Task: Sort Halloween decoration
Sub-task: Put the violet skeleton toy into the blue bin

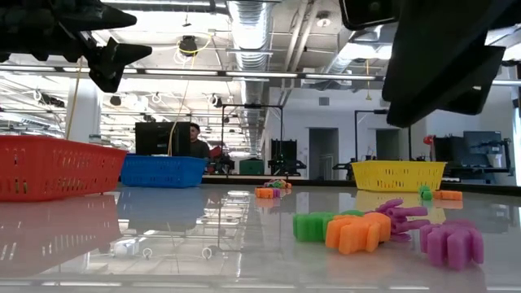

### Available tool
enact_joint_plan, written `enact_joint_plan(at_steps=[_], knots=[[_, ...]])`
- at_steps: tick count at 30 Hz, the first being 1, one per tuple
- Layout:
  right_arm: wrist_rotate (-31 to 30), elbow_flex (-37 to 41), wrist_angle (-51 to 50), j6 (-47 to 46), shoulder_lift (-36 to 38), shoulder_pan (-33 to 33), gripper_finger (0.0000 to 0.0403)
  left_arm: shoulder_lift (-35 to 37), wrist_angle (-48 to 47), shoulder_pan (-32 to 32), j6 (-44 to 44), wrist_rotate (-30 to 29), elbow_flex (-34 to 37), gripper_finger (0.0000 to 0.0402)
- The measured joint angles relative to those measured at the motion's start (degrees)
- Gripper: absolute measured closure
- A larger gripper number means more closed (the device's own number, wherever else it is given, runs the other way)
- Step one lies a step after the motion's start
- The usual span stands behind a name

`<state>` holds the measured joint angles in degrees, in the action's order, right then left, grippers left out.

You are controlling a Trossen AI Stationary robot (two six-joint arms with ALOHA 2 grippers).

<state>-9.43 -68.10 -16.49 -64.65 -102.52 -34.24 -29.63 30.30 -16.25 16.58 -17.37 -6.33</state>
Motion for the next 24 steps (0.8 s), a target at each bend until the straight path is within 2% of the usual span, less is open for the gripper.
enact_joint_plan(at_steps=[4, 6, 11, 14, 18, 24], knots=[[-0.12, -1.52, -0.58, -1.23, -3.48, 0.05, 0.0284, -0.01, -0.03, -0.02, -0.01, -0.01, 0.0, 0.0175], [1.72, -5.08, -3.21, -0.11, -6.72, 0.32, 0.0284, 0.0, -0.19, -0.02, -0.02, -0.36, 0.0, 0.0175], [1.77, -18.75, -24.23, 3.01, -12.62, 0.5, 0.0284, -0.02, -1.11, -0.02, 0.02, -1.38, 0.0, 0.0175], [0.44, -24.51, -31.8, 2.28, -15.43, 0.51, 0.0284, -0.13, -1.03, -0.02, 0.02, -1.36, 0.0, 0.0175], [1.05, -27.89, -31.99, 1.56, -17.78, 0.52, 0.0284, -0.26, -1.03, -0.02, 0.04, -1.34, 0.0, 0.0175], [2.32, -28.0, -32.38, -1.24, -18.81, 0.48, 0.0284, -0.28, -0.96, -0.02, 0.13, -1.33, 0.0, 0.0175]])
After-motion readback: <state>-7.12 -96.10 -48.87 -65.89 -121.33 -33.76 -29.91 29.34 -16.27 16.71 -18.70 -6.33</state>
